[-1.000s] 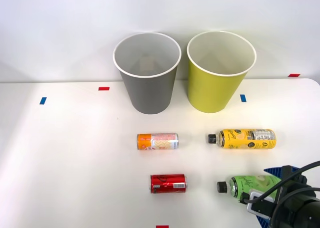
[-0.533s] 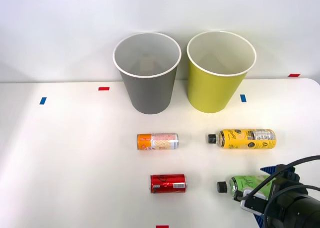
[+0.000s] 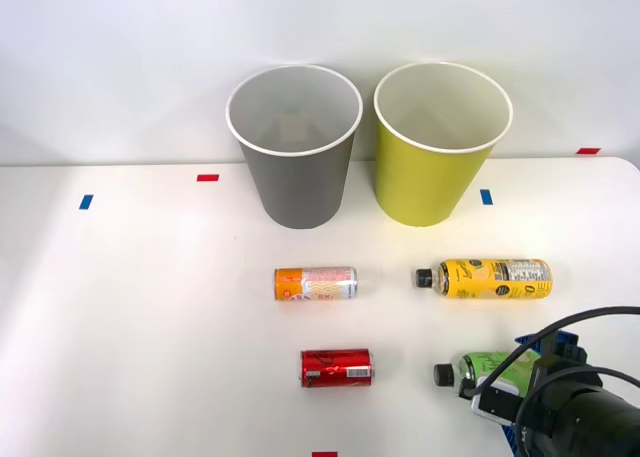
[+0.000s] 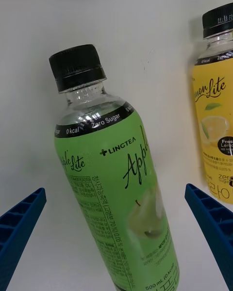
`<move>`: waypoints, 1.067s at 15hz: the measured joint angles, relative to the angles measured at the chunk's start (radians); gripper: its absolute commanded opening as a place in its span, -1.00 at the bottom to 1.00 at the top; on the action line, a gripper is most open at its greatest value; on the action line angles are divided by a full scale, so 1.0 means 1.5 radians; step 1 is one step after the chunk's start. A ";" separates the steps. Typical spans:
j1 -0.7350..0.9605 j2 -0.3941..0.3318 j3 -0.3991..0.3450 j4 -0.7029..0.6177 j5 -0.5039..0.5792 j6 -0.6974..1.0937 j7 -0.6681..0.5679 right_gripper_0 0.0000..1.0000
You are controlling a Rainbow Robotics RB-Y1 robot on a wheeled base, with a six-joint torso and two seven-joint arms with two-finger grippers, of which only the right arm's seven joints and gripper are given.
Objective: Put cans in the gray bin, plastic bottles in the light green bin
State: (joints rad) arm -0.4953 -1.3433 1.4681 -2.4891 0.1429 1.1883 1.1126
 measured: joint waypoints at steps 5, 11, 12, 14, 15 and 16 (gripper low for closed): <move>-0.014 0.024 0.000 0.025 -0.018 0.000 0.010 1.00; -0.022 0.033 0.000 0.037 -0.036 0.000 0.030 1.00; -0.022 0.039 0.000 0.042 -0.036 0.000 0.031 1.00; -0.022 0.046 0.000 0.049 -0.036 0.000 0.032 1.00; -0.022 0.046 0.000 0.049 -0.036 0.000 0.033 1.00; -0.022 0.047 -0.001 0.049 -0.036 0.000 0.034 0.48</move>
State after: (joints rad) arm -0.5278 -1.2734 1.4673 -2.4150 0.0895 1.1886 1.1643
